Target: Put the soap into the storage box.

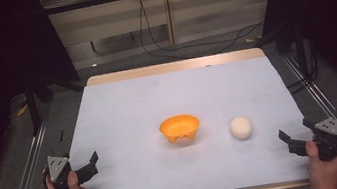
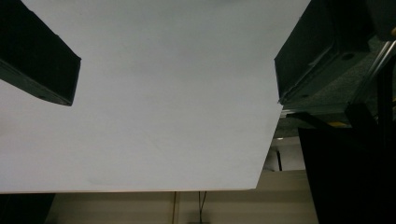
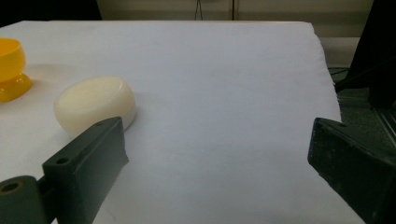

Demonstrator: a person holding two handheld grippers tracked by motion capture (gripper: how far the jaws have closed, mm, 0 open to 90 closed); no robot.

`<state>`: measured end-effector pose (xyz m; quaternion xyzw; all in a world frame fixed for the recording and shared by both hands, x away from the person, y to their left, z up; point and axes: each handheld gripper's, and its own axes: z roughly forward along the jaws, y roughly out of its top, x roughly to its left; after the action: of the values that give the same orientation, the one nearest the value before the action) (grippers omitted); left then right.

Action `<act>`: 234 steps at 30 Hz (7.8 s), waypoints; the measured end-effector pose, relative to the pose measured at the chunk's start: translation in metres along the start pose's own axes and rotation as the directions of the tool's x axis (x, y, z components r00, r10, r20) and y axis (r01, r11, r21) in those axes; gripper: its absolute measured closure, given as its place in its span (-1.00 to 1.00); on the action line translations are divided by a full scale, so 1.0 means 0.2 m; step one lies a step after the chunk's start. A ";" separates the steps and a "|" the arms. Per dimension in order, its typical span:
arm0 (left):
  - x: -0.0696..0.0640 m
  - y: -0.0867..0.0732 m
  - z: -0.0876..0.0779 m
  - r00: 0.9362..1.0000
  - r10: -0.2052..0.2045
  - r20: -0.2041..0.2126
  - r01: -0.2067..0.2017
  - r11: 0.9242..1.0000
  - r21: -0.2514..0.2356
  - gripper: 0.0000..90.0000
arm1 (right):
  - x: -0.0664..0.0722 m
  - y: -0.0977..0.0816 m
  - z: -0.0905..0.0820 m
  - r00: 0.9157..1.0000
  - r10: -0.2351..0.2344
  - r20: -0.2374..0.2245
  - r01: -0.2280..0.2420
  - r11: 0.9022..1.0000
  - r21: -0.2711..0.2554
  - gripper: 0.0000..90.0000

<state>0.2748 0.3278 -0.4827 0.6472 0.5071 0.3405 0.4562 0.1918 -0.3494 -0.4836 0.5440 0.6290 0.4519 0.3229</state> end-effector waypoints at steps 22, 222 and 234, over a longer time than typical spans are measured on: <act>-0.01 0.00 0.01 1.000 0.021 0.009 -0.021 1.000 0.009 -0.99 | 0.00 0.17 0.09 0.980 -0.112 -0.162 0.157 0.940 0.302 -0.83; 0.00 0.01 0.03 0.999 0.014 0.032 -0.015 0.999 0.044 -0.99 | 0.54 0.60 0.72 0.818 -0.180 -0.547 0.506 0.678 0.533 -0.49; 0.00 0.01 0.03 0.999 0.012 0.033 -0.013 0.999 0.045 -0.99 | 0.64 0.66 0.75 0.800 -0.182 -0.572 0.524 0.677 0.517 -0.49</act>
<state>0.2800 0.3260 -0.4828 0.6659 0.5031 0.3213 0.4476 0.3523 -0.1926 -0.4082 0.3558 0.9004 0.2483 0.0313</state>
